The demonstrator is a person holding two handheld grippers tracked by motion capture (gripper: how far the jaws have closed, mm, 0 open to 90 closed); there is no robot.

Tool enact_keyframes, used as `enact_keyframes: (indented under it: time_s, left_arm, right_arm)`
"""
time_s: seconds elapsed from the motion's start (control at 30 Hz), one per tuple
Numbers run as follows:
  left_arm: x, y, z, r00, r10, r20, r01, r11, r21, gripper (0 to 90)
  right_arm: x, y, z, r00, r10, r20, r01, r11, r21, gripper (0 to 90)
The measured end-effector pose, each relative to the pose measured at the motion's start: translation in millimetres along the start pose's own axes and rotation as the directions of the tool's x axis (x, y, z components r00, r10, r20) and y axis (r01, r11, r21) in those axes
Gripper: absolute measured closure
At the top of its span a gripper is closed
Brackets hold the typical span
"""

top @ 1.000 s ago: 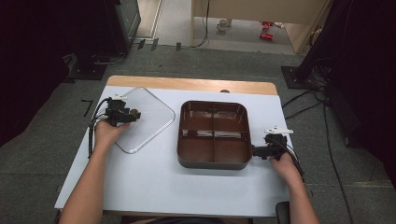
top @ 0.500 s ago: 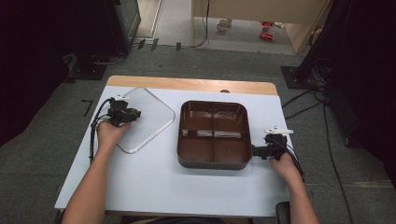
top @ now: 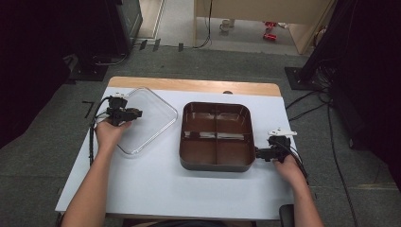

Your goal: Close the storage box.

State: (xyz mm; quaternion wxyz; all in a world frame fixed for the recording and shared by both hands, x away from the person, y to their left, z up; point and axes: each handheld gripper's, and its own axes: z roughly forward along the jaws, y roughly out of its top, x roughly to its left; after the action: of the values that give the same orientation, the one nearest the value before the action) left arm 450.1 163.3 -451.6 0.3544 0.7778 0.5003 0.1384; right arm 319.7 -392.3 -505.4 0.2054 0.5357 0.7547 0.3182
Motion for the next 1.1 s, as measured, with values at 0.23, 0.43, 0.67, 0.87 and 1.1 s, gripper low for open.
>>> enact_keyframes:
  time_s: [0.23, 0.43, 0.67, 0.87, 1.1]
  left_arm:
    - [-12.6, 12.5, -29.4, 0.9996, 0.029, -0.005, -0.029, 0.9995, -0.013, 59.4]
    - [-30.0, 25.6, -51.3, 0.9975, 0.066, 0.027, -0.064, 0.9964, -0.056, 59.4]
    - [-64.5, 39.6, -63.2, 0.9857, 0.157, 0.062, -0.151, 0.9844, -0.090, 59.4]
    - [-91.8, 44.8, -61.5, 0.9686, 0.208, 0.136, -0.193, 0.9741, -0.118, 59.4]
    - [-117.3, 42.9, -48.9, 0.9474, 0.265, 0.180, -0.245, 0.9613, -0.127, 59.5]
  right_arm:
    - [0.0, 0.0, 0.0, 1.0000, 0.000, 0.000, 0.000, 1.000, 0.000, 0.0]
    - [0.0, 0.0, 0.0, 1.0000, 0.000, 0.000, 0.000, 1.000, 0.000, 0.0]
    - [-0.1, 0.0, 0.0, 1.0000, -0.001, 0.000, 0.001, 1.000, 0.000, 0.0]
    - [0.0, 0.0, 0.0, 1.0000, 0.000, 0.000, 0.000, 1.000, 0.001, 0.0]
    - [0.0, 0.0, 0.0, 1.0000, 0.000, 0.000, 0.000, 1.000, 0.000, 0.0]
